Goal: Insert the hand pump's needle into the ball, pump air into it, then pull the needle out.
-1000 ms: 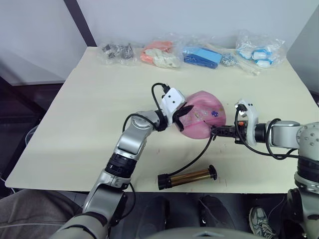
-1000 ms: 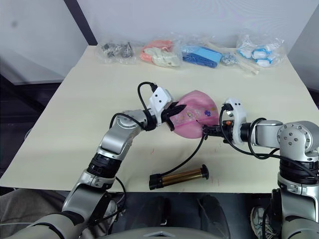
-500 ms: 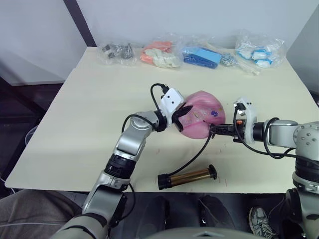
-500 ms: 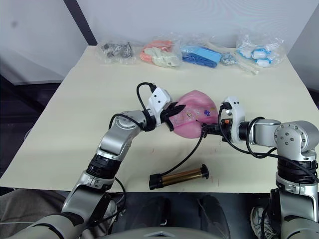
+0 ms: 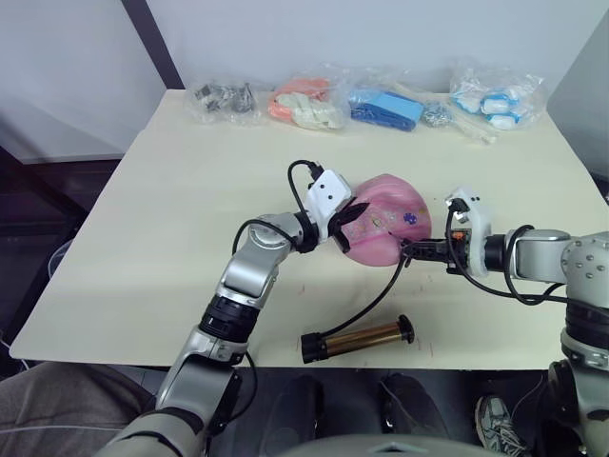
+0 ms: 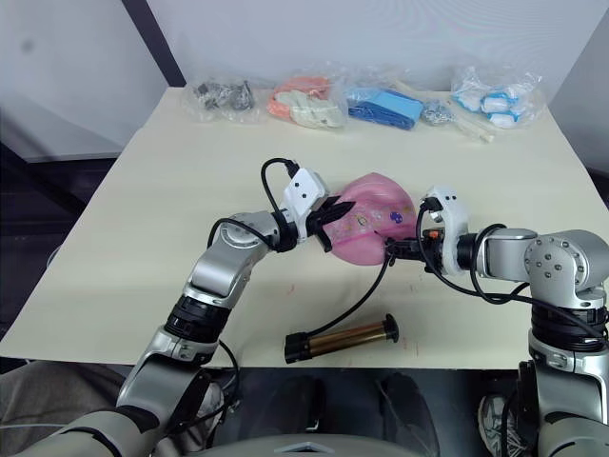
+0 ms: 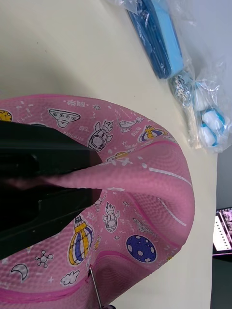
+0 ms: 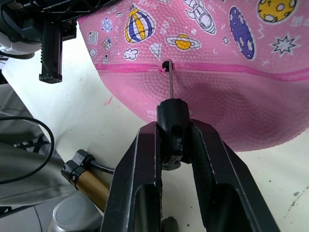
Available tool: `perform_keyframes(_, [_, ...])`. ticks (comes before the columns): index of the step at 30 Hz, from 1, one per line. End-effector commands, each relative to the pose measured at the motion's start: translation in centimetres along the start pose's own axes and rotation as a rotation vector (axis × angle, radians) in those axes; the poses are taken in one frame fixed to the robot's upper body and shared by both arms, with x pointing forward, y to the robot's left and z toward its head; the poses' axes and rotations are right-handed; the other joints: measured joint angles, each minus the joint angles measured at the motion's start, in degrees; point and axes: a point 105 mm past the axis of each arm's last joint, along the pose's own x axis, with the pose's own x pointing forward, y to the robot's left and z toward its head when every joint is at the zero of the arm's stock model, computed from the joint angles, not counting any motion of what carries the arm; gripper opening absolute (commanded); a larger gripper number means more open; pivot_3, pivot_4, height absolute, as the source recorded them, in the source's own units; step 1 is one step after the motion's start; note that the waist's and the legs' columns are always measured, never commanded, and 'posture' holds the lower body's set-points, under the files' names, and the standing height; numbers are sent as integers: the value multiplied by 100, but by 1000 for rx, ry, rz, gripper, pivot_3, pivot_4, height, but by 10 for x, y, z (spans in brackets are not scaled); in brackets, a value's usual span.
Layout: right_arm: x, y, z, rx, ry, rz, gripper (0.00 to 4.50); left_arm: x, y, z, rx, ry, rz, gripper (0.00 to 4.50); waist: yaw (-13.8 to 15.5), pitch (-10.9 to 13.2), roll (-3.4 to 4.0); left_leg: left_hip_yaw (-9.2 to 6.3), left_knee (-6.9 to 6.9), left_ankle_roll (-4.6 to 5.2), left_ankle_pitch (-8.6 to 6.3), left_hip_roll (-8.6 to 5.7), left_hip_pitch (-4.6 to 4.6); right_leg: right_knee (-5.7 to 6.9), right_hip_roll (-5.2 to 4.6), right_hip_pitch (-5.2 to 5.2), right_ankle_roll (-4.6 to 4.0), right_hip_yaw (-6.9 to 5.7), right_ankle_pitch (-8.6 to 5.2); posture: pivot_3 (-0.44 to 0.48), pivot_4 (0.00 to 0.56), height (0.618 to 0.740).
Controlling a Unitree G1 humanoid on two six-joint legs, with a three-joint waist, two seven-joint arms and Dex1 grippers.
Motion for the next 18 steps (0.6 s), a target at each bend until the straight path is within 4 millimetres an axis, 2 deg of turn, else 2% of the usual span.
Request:
perform_keyframes(1, [0, 6, -2, -30, 17, 19, 323, 0, -6, -6, 2, 20, -22, 43, 0, 0, 0, 0, 0, 0, 0, 0, 0, 0, 0, 0, 0, 0, 0, 0, 150, 736])
perform_keyframes(18, [1, 6, -8, -28, 61, 22, 323, 0, -6, -8, 8, 26, -32, 43, 2, 0, 0, 0, 0, 0, 0, 0, 0, -1, 0, 0, 0, 0, 0, 0, 150, 736])
